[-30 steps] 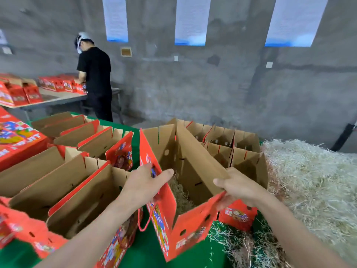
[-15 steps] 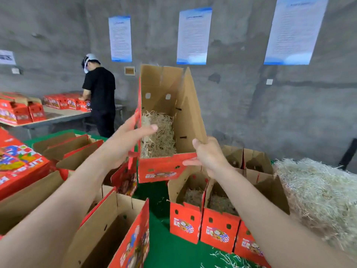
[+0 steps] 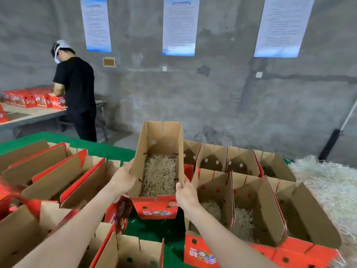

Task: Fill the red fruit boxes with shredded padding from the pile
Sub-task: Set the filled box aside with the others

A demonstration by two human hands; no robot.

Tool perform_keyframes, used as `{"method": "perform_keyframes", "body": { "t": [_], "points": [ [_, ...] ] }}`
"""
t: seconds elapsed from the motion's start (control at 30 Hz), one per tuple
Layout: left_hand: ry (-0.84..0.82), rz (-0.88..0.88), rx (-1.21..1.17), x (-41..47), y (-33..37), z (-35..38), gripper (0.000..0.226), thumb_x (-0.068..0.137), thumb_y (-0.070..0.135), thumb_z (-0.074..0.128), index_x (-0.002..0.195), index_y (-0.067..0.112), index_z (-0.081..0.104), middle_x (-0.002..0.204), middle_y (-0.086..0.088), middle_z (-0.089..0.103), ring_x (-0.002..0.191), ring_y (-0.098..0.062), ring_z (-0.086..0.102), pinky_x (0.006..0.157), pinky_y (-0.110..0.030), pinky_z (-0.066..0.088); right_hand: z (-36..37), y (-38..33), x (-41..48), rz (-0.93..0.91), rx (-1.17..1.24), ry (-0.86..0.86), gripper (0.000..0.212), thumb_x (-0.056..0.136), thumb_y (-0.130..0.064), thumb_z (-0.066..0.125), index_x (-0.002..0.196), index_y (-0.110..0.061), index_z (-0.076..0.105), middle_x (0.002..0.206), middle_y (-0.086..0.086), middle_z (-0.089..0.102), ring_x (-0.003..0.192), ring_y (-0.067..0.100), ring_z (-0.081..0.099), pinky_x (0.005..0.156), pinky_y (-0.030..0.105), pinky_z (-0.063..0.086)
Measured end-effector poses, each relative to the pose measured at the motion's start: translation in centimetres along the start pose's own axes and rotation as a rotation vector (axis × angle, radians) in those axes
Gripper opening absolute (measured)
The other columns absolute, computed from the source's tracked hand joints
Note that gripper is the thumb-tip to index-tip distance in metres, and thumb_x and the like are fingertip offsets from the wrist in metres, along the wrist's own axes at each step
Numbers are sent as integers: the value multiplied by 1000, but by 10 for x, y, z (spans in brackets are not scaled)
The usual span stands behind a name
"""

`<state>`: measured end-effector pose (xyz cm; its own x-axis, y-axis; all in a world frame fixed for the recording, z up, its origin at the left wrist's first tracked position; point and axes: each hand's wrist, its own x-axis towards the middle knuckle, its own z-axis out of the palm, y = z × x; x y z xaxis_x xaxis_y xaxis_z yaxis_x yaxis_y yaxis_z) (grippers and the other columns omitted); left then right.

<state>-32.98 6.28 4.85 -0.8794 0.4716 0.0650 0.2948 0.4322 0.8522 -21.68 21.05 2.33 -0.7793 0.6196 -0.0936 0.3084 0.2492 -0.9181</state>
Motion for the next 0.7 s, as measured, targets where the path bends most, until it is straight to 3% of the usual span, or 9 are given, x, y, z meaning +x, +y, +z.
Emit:
{"method": "perform_keyframes", "body": {
  "t": [0.13,0.2,0.33,0.4,0.47,0.53,0.57,0.63,0.7],
  "points": [
    [-33,-3,-19,26,-23,16,57,92,-3,42,139,28,41,108,-1,64,91,-16,61,67,-18,48,7,19,16,68,4,-30,53,101,-20,33,149,-24,13,142,7,41,73,9,59,53,12,50],
    [-33,22,36,33,-32,22,55,91,1,42,137,31,42,105,4,63,90,-15,61,69,-19,48,6,29,21,95,-63,-27,51,100,-24,34,148,-18,17,144,7,38,86,17,65,49,8,46],
    [-152,16,100,49,-49,36,57,89,2,39,136,34,43,120,2,62,97,-18,61,70,-21,51,4,39,29,74,-290,11,43,100,-29,33,140,-15,29,126,12,54,80,23,69,58,20,53],
    [-202,11,112,59,-55,44,58,89,2,40,136,36,42,122,0,61,95,-18,62,66,-21,53,4,44,36,68,-440,10,48,99,-35,33,140,-11,29,123,13,55,91,26,67,72,27,54],
    [-300,21,34,66,-65,55,57,96,10,45,145,31,28,144,7,39,123,-14,47,99,-24,42,4,55,43,17,-643,26,65,96,-47,35,145,-11,16,128,12,50,107,30,58,84,36,49],
    [-393,-44,-107,66,-76,69,64,98,26,45,150,27,7,143,18,17,136,-9,22,114,-30,19,3,67,51,-128,-788,92,80,89,-62,36,148,-19,3,144,11,32,127,31,38,98,43,38],
    [-393,-70,-111,65,-80,77,64,98,30,44,150,24,6,142,16,19,137,-11,22,115,-32,18,3,72,56,-225,-838,65,84,85,-68,36,148,-24,2,151,8,20,136,31,24,106,47,28],
    [-329,-106,-23,67,-92,93,49,99,26,41,145,17,26,141,1,38,132,-21,37,109,-33,30,8,81,63,-364,-984,-184,86,78,-75,38,147,-31,12,156,5,5,142,29,-2,111,55,-1],
    [-255,-167,44,66,-98,103,36,99,20,38,135,12,40,126,-9,53,115,-24,49,96,-31,38,17,89,66,-406,-1187,-438,80,76,-74,41,140,-27,34,152,11,21,142,31,2,106,60,-17]
  ]
}}
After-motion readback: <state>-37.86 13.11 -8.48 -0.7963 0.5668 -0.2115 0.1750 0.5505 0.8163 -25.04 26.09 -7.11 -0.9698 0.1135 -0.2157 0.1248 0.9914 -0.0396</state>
